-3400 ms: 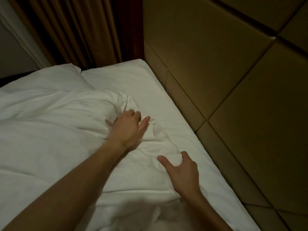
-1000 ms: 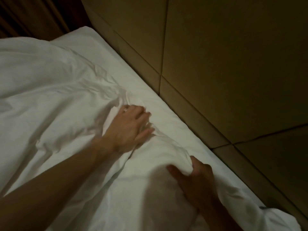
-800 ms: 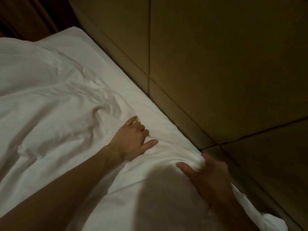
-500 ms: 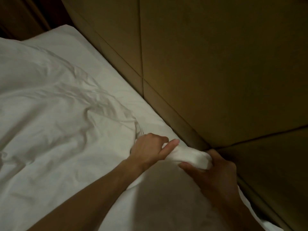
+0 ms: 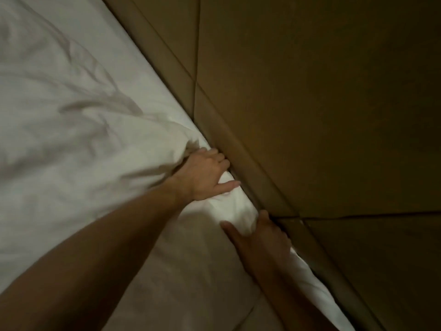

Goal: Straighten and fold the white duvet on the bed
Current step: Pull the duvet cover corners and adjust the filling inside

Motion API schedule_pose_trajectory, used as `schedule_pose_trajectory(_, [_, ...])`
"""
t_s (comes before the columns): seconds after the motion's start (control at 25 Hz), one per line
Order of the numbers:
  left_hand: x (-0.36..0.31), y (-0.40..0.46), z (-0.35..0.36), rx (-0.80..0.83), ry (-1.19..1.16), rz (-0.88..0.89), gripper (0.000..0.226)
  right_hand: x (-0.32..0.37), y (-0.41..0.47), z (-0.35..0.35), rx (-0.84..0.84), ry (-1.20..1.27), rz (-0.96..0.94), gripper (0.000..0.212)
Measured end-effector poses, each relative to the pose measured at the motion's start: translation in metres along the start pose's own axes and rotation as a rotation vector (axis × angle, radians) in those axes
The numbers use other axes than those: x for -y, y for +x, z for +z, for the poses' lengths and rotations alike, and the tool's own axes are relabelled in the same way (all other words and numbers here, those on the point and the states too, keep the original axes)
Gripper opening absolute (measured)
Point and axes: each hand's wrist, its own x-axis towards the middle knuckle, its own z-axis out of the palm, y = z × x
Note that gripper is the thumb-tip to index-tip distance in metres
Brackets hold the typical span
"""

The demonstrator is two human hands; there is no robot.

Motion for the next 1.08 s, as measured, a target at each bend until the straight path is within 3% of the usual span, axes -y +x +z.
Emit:
schedule_pose_trajectory(0.12, [-0.024,-0.038,-0.042,-0.106,-0.057,-0.217,0.063,-0.002,-0.035,0.011,-0.243,0.032,-0.134,0.111])
schedule_pose_trajectory(0.2, [-0.055,-0.110,-0.062,-0.204,-0.108,-0.320,0.062,-0.004,-0.065,0.031,-0.293,-0.051,-0.281,0.105])
schedule_pose_trajectory(0.32, [-0.087,-0.206,-0.031,-0.029,-0.177,-0.452,0.068,-0.013,-0.090,0.071,-0.246,-0.197,-0.365,0.099])
schedule_pose_trajectory(0.44, [-0.067,-0.210,0.017,0.118,-0.117,-0.547,0.078,-0.015,-0.074,0.089,-0.238,-0.278,-0.339,0.101])
schedule_pose_trajectory(0.56, [-0.055,-0.199,-0.002,0.075,-0.127,-0.592,0.073,0.003,-0.083,0.087,-0.312,-0.220,-0.272,0.099])
schedule_pose_trajectory(0.64, [-0.066,-0.240,-0.022,-0.029,-0.160,-0.587,0.069,0.028,-0.120,0.099,-0.355,-0.174,-0.374,0.089])
schedule_pose_trajectory(0.76, [-0.112,-0.380,-0.043,-0.133,-0.232,-0.606,0.062,0.051,-0.196,0.146,-0.190,-0.266,-0.642,0.079])
schedule_pose_trajectory(0.84, [-0.146,-0.492,-0.031,-0.094,-0.202,-0.765,0.063,0.045,-0.215,0.172,-0.101,-0.380,-0.617,0.086])
schedule_pose_trajectory(0.96, [-0.178,-0.631,-0.012,0.077,-0.192,-1.151,0.071,0.062,-0.238,0.184,-0.154,-0.376,-0.501,0.104])
schedule_pose_trajectory(1.08, [-0.183,-0.710,-0.008,0.001,-0.300,-1.243,0.076,0.117,-0.325,0.204,-0.189,-0.230,-0.716,0.109])
